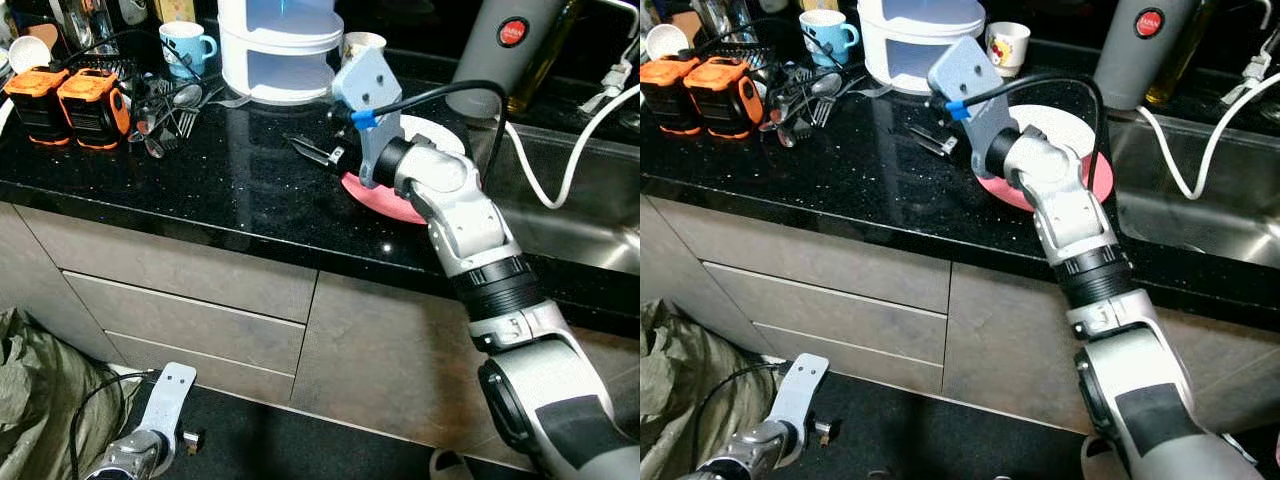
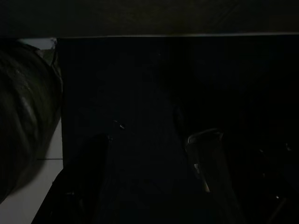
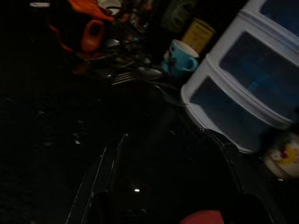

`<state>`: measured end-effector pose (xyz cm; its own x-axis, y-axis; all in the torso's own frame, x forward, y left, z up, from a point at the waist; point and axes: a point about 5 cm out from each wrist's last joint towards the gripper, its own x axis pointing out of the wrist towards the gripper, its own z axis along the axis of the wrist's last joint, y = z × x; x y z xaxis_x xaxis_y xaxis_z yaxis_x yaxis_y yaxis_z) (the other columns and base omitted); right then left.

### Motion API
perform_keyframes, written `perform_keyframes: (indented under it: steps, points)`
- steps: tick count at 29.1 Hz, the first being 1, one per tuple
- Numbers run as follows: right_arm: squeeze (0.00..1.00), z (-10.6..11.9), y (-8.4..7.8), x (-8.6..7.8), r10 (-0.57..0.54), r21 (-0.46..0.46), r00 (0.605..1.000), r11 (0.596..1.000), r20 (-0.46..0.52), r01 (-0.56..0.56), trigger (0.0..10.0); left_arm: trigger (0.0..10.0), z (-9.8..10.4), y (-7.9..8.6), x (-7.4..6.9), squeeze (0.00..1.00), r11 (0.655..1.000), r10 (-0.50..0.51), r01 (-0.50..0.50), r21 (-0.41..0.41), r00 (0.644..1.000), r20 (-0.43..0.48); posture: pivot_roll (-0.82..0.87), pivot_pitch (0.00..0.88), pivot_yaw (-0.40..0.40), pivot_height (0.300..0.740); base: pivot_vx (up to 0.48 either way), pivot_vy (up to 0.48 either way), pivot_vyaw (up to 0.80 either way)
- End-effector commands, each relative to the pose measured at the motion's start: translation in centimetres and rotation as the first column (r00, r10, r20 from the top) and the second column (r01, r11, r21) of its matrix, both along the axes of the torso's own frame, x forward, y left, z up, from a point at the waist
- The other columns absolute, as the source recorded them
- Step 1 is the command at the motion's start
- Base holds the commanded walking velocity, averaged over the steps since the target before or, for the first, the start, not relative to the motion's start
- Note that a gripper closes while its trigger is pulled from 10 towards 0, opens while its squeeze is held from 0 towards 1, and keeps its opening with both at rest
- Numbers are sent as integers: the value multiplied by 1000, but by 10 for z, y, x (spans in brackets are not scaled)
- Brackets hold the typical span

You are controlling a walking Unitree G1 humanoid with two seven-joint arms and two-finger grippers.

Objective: Kitchen organization

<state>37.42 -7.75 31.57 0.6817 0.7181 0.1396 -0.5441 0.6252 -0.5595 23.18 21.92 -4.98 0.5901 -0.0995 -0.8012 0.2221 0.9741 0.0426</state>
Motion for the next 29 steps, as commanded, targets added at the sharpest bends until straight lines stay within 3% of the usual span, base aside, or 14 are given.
perform_keyframes:
  steps: [1,7,9,10,15,29]
  points:
    - [0,3,-1,1,-13,-8,1000,1000,4,13,10000,10000,-4,-1,-6,0,1000,0,0,-6,1000,-26,48,121,-43,740,0,0,0]
    - [0,3,-3,3,-43,-24,999,999,5,43,10000,10000,-4,-1,-6,0,1000,0,0,-6,1000,-26,49,120,-44,740,0,0,0]
    - [0,-1,-36,11,-203,-228,979,955,-29,191,10000,10000,-5,-2,-6,0,1000,2,-2,-11,1000,-25,44,127,-48,740,0,0,0]
    - [0,-3,-48,10,-228,-303,973,931,-46,204,10000,10000,-5,-3,-6,0,1000,2,-2,-13,1000,-25,44,127,-48,740,0,0,0]
    - [0,-7,-72,12,-313,-428,949,864,-45,265,10000,10000,-4,-3,-6,0,1000,0,0,-14,1000,-25,34,129,-49,740,0,0,0]
    - [0,-21,-67,13,-323,-483,938,846,-125,227,10000,10000,-4,-2,-6,0,1000,0,0,-11,1000,-24,40,130,-47,740,0,0,0]
